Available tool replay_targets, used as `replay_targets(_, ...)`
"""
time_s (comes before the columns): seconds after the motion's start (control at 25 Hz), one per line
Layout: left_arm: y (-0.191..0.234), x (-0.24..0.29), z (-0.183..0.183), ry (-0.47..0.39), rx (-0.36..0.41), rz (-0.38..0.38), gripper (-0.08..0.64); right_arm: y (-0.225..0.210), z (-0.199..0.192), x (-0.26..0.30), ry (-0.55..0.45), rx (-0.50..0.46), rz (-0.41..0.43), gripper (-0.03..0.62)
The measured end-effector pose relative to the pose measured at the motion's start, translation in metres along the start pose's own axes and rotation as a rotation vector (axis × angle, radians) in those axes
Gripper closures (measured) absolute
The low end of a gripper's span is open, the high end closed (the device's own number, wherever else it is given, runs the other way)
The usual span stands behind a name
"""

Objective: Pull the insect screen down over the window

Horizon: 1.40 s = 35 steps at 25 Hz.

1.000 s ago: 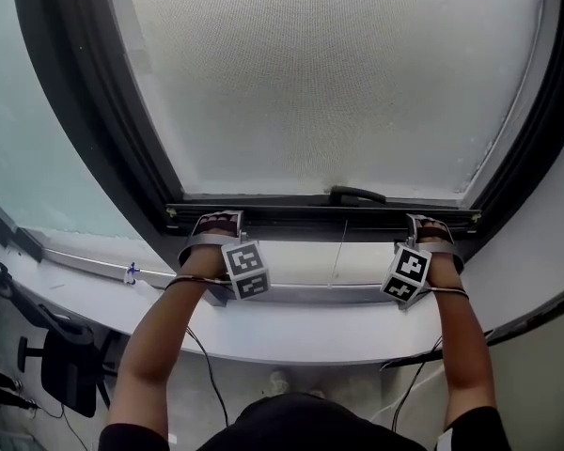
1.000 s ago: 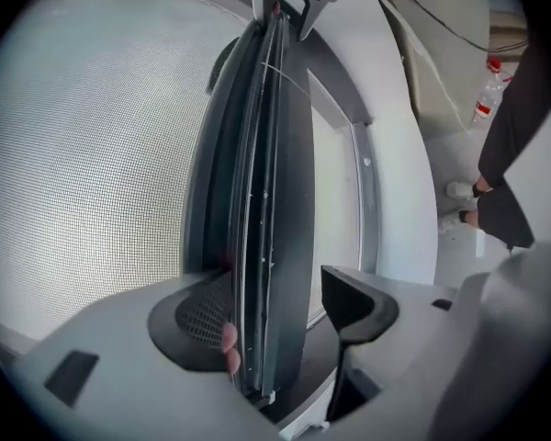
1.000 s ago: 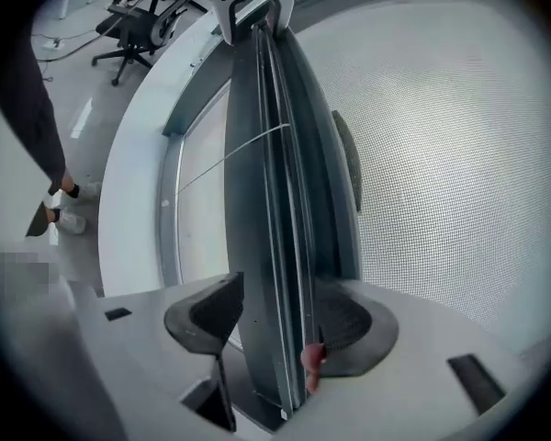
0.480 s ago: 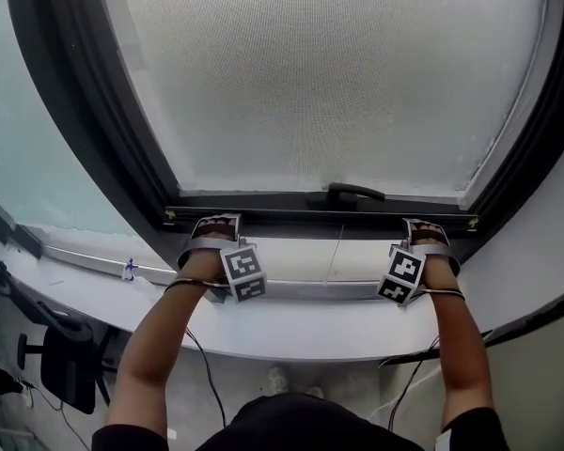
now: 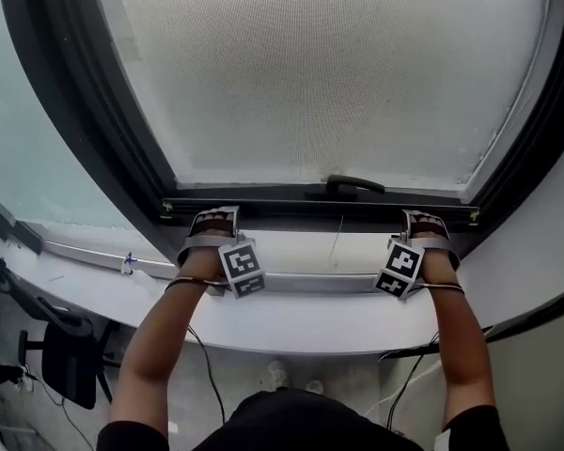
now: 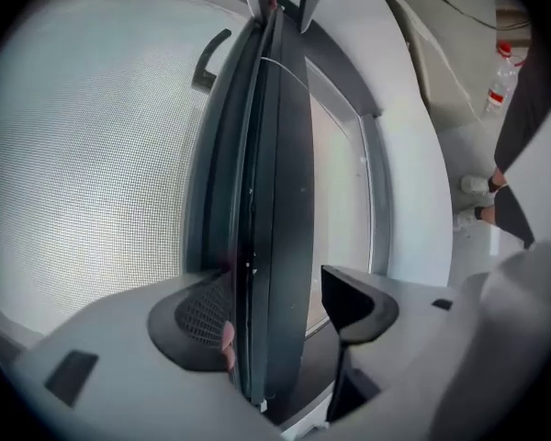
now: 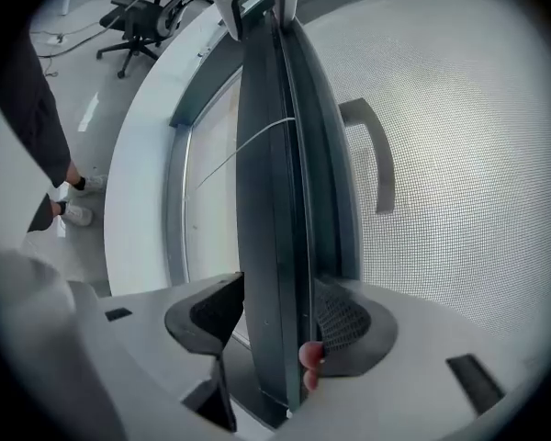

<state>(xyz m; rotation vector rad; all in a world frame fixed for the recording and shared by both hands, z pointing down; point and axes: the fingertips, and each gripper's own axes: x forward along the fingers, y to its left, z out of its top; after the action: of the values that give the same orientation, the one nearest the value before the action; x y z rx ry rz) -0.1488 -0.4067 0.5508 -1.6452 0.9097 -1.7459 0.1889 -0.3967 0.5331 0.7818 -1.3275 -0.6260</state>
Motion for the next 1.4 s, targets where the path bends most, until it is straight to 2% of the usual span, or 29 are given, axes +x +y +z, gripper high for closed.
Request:
replay_targets(0.24,0.001,0.0,0.0,0.018,0.026,-0.003,0.252,0.001,0.0,-0.002,-0.003,-0.007,0.001,0.351)
replay_targets(0.4,-0.004,-0.007,-0.005,0.045,0.053,-0.01,0.252,0.01,-0.006,-0.009,0.031,-0.024,0.043,0.351)
replay_targets(0.52,-0.004,-0.008,-0.012,0.089,0.066,-0.017,0.252,0.003,-0.001,-0.002,0.022,-0.011,-0.02,0.351)
replay_targets(0.72,-0.005,-0.011,-0.006,0.045,0.029,0.014,0.252,0.011,-0.007,-0.009,0.069,-0.024,0.007,0.351)
replay_targets(0.88,-0.006,-0.014,-0.003,0.009,-0.003,0.007,0.252,0.007,-0.007,-0.009,0.062,-0.04,0.005,0.351)
replay_targets(1.04,-0.007,-0.016,0.0,-0.017,-0.042,-0.025,0.252,0.005,-0.002,-0.004,0.037,-0.011,-0.032,0.351)
replay_targets(1.28,-0.004,-0.01,0.0,-0.008,-0.006,0.015,0.252,0.001,0.0,-0.002,-0.006,0.005,-0.02,0.351)
replay_targets(1.4,0.0,-0.013,0.003,-0.019,-0.012,0.023,0.252,0.003,-0.009,-0.007,0.023,-0.017,0.003,0.351)
